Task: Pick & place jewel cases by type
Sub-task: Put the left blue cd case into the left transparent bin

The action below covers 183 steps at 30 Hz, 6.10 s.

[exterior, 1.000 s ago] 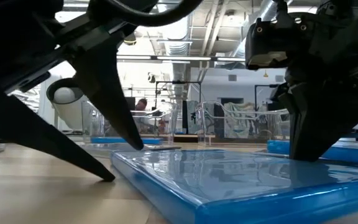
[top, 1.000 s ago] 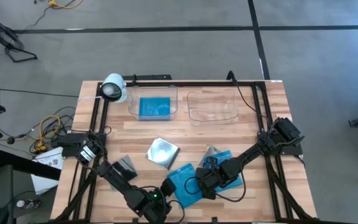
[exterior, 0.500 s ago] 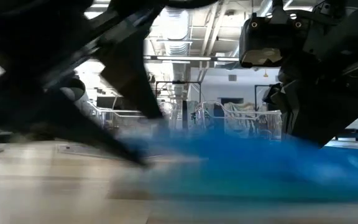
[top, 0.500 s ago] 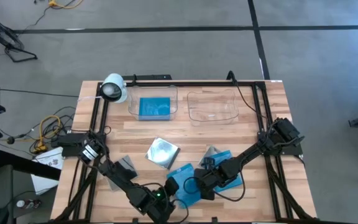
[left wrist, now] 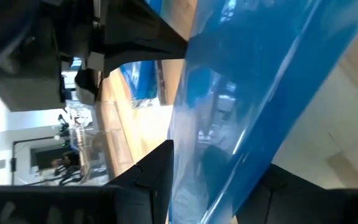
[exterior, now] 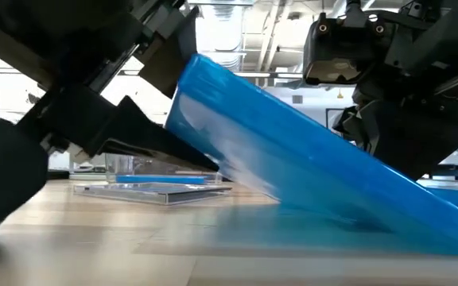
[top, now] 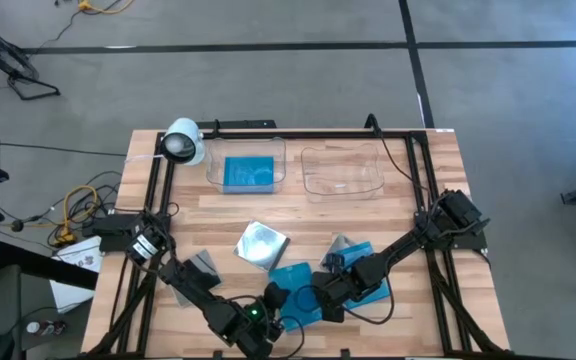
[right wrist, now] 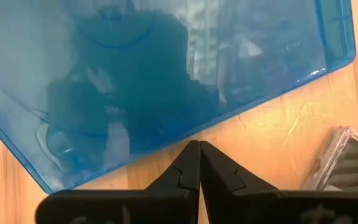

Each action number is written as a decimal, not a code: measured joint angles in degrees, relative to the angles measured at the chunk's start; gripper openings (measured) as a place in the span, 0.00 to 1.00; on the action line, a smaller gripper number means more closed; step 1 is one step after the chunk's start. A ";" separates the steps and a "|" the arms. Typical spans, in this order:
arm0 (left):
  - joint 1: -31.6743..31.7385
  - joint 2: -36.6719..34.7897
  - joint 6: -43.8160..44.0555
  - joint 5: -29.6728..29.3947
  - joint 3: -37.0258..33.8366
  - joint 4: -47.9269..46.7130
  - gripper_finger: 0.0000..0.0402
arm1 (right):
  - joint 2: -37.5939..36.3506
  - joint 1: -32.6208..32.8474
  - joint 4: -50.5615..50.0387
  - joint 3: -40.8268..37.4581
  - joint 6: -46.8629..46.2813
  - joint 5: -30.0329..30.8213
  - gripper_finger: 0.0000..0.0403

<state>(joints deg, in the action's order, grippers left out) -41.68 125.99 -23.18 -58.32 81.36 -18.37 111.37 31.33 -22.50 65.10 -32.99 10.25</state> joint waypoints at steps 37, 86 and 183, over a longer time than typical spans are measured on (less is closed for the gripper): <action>-3.21 -0.26 17.09 -11.66 8.72 -31.71 0.07 | -0.04 0.15 -1.09 0.04 0.44 1.72 0.00; 21.57 -22.90 46.89 -16.79 16.79 -71.67 0.07 | -0.06 1.57 0.29 -0.15 2.71 2.65 0.00; 61.59 -24.61 3.41 27.99 -4.98 -37.31 0.30 | -0.07 0.39 5.09 -0.02 9.53 4.69 0.00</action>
<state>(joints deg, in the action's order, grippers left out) 19.91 101.38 -19.77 -30.33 76.38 -55.68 111.31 31.73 -17.41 65.08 -23.46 14.94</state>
